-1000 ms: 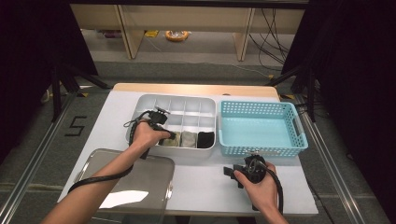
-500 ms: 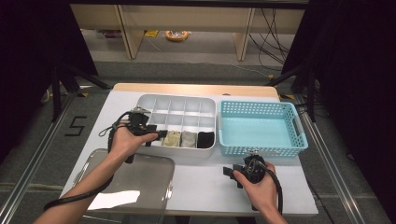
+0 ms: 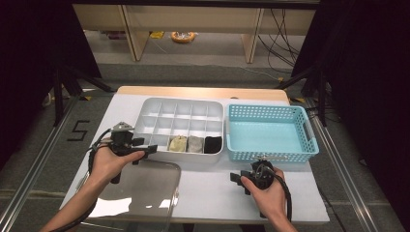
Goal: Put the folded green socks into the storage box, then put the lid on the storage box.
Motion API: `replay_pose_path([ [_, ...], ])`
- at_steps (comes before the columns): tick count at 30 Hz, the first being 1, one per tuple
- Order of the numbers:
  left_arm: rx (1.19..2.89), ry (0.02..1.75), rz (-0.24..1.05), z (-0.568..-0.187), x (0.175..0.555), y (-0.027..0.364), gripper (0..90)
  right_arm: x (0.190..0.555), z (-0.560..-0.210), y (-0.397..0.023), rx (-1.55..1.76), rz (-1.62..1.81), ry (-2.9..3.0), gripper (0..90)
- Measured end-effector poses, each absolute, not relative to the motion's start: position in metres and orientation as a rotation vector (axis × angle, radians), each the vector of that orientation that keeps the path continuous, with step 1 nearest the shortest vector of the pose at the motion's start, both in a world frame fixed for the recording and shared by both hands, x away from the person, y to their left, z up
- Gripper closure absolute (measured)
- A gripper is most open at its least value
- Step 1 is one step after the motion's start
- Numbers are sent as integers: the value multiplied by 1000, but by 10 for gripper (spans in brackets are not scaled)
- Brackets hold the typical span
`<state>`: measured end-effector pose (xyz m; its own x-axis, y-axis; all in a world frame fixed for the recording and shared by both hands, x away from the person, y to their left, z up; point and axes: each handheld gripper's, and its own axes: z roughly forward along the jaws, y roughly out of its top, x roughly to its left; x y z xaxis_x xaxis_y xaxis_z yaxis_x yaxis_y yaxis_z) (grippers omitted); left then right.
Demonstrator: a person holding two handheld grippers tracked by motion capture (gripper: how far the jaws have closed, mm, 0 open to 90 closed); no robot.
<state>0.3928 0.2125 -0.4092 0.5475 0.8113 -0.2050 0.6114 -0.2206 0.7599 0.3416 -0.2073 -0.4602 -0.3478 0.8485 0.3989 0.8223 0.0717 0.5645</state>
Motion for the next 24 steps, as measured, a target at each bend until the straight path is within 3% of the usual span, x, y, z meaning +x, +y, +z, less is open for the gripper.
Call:
replay_pose_path([
  [24, 1891, 1214, 286, -417, 382, 234, 368, 341, -458, -205, 1782, 1145, 2287, 492],
])
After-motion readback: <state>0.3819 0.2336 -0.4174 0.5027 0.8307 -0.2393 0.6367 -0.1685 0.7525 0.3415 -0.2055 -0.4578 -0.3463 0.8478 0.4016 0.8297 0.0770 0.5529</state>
